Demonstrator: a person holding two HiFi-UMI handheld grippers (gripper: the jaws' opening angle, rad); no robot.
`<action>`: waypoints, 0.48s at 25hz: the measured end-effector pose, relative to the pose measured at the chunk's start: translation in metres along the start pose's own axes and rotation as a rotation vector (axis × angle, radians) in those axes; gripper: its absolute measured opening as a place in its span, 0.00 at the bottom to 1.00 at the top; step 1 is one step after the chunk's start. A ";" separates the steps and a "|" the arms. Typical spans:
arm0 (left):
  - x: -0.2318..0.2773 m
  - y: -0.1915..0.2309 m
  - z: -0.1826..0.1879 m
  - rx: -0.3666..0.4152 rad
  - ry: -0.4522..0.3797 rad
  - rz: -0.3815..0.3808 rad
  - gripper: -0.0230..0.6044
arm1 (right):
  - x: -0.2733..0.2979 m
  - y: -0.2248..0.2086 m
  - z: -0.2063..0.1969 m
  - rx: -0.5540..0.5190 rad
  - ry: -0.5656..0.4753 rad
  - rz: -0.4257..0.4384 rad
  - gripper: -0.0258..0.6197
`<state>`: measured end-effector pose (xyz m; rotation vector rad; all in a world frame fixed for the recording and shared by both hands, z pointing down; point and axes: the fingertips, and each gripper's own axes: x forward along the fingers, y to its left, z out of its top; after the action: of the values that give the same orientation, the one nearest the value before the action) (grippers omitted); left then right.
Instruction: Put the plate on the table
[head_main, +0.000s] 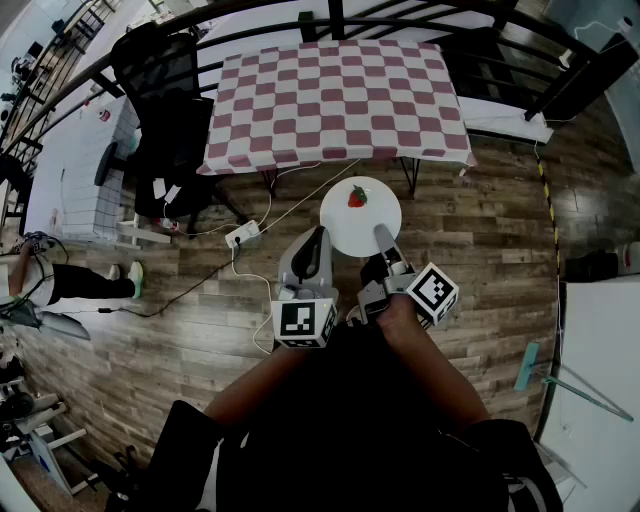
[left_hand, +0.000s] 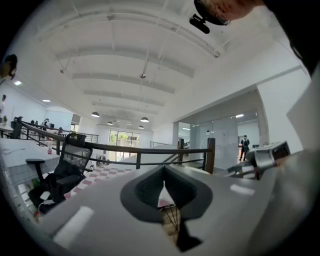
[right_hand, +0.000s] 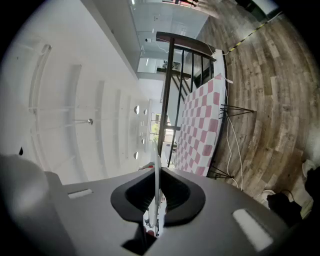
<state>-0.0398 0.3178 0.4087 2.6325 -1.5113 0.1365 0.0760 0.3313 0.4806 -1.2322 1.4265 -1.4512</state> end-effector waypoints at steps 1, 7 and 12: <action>0.001 0.002 -0.001 0.004 -0.004 0.008 0.05 | -0.002 -0.005 0.001 -0.007 0.004 -0.027 0.07; 0.000 0.002 -0.003 -0.002 -0.018 0.021 0.05 | -0.007 -0.012 0.008 0.020 -0.011 -0.039 0.07; -0.005 0.014 -0.007 -0.020 -0.014 0.058 0.05 | -0.018 -0.014 0.021 -0.010 -0.055 -0.037 0.07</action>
<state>-0.0545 0.3155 0.4154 2.5806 -1.5859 0.1079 0.1023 0.3443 0.4901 -1.3010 1.3818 -1.4252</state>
